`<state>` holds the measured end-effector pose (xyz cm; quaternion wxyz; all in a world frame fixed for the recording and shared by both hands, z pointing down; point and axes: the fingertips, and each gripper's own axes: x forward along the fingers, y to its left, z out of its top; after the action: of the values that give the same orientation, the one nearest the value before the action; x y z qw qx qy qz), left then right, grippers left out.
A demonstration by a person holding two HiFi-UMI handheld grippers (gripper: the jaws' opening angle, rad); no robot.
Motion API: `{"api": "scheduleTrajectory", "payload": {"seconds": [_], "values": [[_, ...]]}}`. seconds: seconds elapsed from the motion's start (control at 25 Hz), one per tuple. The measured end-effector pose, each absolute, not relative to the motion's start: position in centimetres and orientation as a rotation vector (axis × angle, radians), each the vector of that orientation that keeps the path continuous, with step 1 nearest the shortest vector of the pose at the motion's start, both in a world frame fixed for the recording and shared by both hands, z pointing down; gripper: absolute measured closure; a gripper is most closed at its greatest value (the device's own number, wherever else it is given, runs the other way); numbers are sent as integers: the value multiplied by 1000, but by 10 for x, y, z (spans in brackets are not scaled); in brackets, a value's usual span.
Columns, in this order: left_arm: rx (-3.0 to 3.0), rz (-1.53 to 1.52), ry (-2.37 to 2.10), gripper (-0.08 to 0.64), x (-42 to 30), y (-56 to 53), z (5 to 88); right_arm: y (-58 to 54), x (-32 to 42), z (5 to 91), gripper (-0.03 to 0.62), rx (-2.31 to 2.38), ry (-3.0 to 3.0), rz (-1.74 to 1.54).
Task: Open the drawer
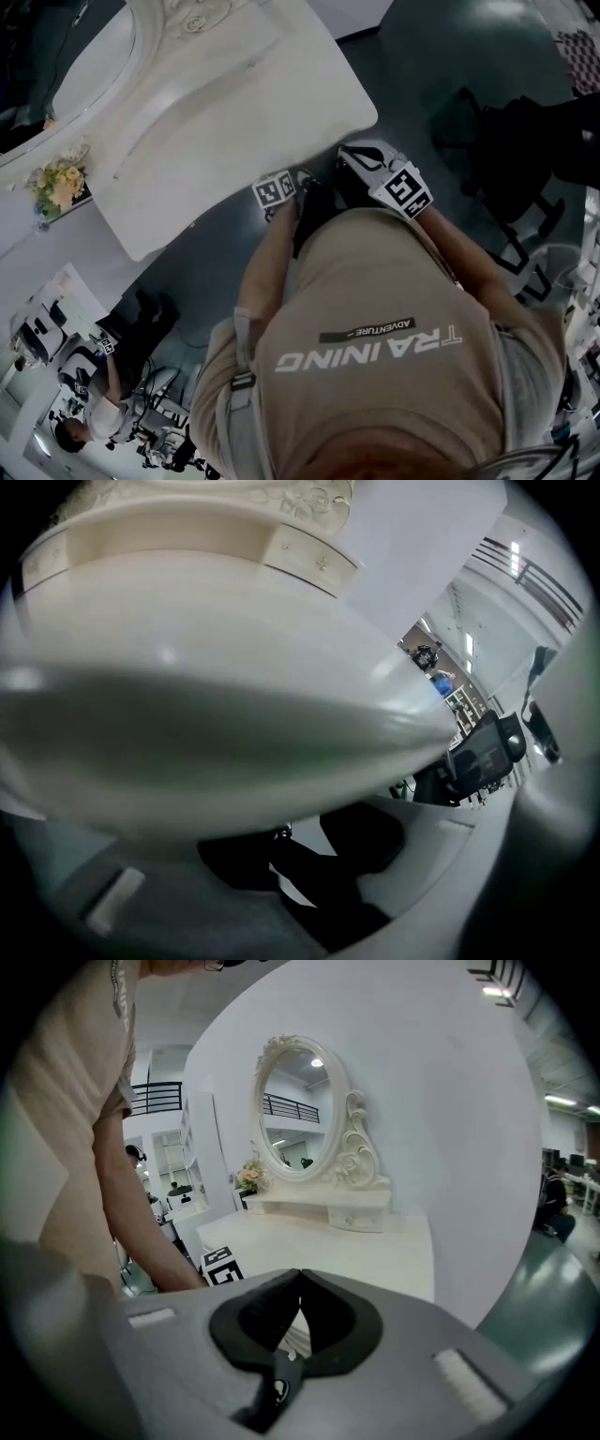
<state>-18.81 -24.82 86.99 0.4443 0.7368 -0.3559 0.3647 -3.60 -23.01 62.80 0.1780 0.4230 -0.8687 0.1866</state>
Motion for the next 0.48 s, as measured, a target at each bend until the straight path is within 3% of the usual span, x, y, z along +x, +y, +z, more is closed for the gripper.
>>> {"api": "scheduleTrajectory", "payload": {"seconds": [0.48], "values": [[1791, 1007, -805, 425, -190, -212, 871, -243, -26, 624, 591, 1218, -2526, 579]]}}
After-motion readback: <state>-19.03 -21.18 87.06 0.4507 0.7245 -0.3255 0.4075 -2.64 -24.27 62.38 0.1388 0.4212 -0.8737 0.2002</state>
